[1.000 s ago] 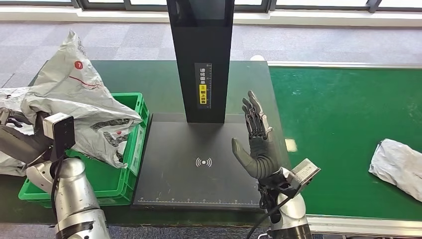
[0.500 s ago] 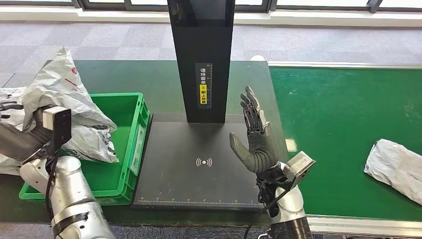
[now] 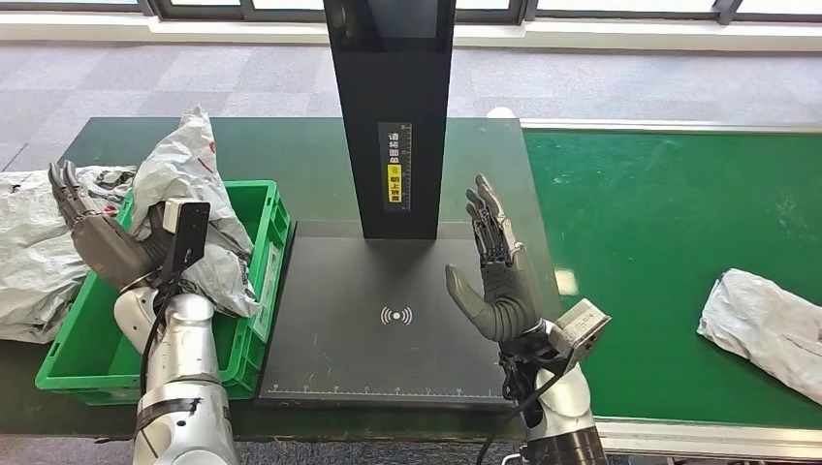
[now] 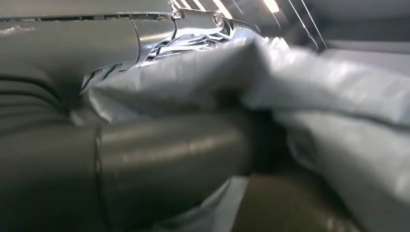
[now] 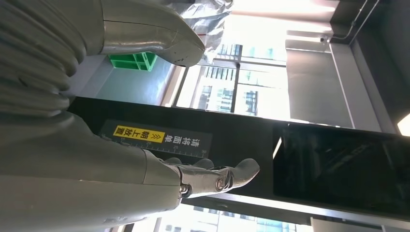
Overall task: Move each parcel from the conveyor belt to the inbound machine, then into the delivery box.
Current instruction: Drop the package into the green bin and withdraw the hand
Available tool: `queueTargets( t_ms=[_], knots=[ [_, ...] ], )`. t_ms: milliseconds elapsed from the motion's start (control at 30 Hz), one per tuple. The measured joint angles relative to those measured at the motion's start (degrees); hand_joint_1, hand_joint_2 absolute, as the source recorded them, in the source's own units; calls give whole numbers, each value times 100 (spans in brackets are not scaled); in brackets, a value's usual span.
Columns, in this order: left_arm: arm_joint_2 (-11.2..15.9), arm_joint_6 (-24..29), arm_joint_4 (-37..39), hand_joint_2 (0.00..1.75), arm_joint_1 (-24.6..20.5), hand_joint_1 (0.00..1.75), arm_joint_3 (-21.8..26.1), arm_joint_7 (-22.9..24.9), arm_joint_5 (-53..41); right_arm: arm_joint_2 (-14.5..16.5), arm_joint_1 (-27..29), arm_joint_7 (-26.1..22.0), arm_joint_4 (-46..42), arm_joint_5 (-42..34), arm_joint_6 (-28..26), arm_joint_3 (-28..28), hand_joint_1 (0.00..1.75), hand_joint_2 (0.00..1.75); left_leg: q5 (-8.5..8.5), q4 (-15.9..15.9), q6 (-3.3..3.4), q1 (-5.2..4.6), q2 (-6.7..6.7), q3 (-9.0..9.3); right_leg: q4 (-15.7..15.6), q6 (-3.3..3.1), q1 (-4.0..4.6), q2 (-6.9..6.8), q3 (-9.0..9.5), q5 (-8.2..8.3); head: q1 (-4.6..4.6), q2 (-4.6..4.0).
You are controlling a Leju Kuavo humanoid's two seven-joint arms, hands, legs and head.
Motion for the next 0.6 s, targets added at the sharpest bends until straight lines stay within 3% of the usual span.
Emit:
queueTargets(
  t_ms=[233,433,600],
  knots=[
    [21,2,70,0,51,0,-299,-204,569,-15,17,0,0,-11,1,-8,0,175,0,0,0,0,0,0,0,0,-1,0,2,0,0,0],
    [37,-81,-77,0,236,0,-661,-669,1781,-17,15,0,2,-11,-40,-22,0,175,0,0,0,0,-2,-1,0,0,0,-1,2,0,0,0],
    [41,-73,-243,0,353,0,-957,-703,1827,-21,16,0,2,-11,-58,-38,0,175,0,0,0,0,-1,-1,0,0,0,-1,2,0,0,0]
  ],
)
